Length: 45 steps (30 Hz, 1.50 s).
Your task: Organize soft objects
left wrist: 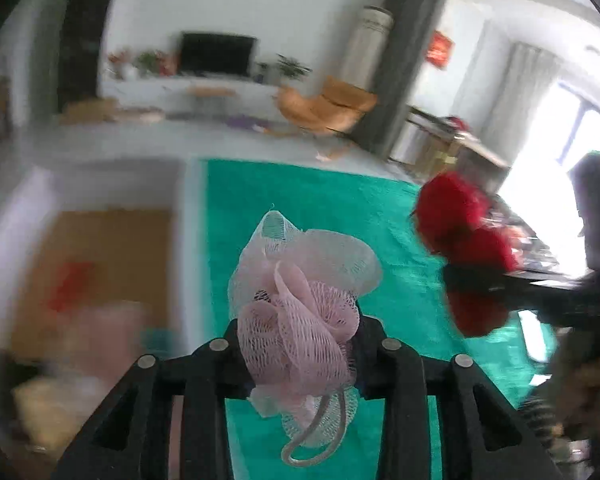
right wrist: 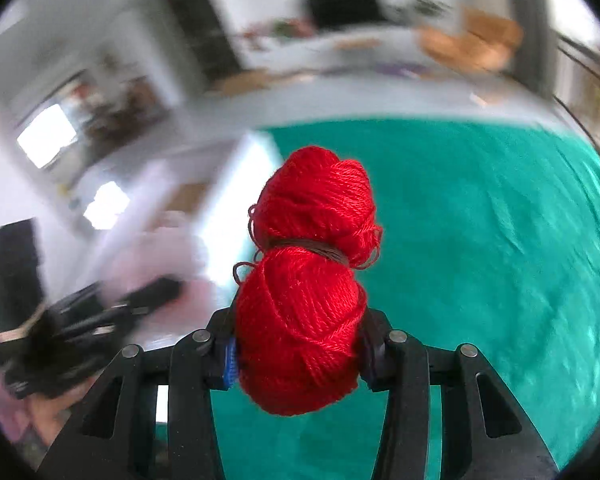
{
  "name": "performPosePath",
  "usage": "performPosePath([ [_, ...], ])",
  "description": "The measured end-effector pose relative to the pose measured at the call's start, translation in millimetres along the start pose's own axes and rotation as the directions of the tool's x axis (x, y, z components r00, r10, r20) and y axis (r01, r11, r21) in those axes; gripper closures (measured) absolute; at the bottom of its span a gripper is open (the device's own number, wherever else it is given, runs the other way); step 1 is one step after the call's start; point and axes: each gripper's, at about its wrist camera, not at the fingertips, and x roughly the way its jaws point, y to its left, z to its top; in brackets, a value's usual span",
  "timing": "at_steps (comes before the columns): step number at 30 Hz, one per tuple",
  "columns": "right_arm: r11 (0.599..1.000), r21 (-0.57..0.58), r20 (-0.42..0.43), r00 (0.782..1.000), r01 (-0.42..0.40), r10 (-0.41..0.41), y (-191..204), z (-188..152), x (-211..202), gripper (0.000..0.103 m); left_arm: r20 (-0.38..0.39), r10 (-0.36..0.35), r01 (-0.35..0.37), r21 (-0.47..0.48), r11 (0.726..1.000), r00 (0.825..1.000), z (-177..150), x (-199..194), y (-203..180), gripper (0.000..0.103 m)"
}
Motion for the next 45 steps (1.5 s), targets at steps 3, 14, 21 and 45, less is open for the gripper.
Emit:
performPosePath([
  [3,0.988,-0.096,-0.024,0.993,-0.121,0.120,72,16,15,0.054,0.016,0.209,-0.209,-0.010,0.978,0.978,0,-33,56,0.058],
  [14,0.962,-0.134,-0.241,0.949,-0.239,0.202,156,-14,99,0.037,-0.106,0.498,-0.507,-0.108,0.855,0.861,-51,-58,154,0.017],
  [21,0.960,-0.258,-0.141,0.987,-0.110,0.076,152,-10,67,0.032,-0.082,0.615,-0.614,-0.239,0.752,0.784,-60,-81,140,0.008],
  [45,0.925,-0.380,-0.164,0.985,-0.018,-0.048,176,-29,80,0.032,-0.149,0.647,-0.663,-0.222,0.715,0.748,-72,-111,118,0.008],
])
